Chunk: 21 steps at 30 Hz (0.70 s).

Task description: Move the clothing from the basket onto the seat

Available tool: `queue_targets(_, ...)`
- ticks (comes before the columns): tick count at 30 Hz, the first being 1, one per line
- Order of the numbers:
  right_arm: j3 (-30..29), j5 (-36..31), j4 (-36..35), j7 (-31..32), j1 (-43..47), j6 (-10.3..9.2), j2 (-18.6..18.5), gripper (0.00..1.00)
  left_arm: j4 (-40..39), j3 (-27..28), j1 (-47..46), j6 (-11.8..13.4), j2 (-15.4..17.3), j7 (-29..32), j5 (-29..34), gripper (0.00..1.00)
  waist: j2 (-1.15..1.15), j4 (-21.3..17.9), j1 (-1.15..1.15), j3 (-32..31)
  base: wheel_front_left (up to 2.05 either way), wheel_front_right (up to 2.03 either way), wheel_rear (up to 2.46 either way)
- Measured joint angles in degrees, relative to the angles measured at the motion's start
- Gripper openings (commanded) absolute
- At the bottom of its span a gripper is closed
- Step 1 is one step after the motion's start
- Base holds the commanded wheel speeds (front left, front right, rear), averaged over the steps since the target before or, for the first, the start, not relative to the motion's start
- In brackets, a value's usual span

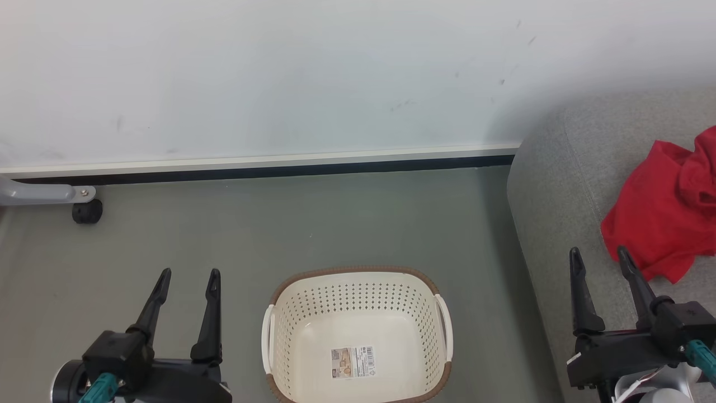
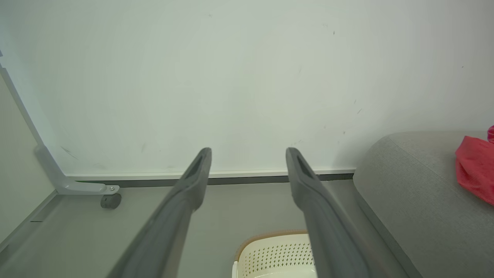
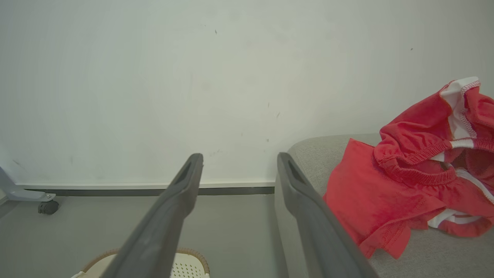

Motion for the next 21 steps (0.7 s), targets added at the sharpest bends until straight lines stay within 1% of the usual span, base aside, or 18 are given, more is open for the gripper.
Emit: queue_targets(21,-0.94,-0.51,-2.16,2.49,1.18,-0.15,0.32,1.0,0.81,0.13,0.69,0.01,-0.77,0.58,1.11,1.0,0.0,0.23,0.0,-0.72,0.0,0.0,0.0)
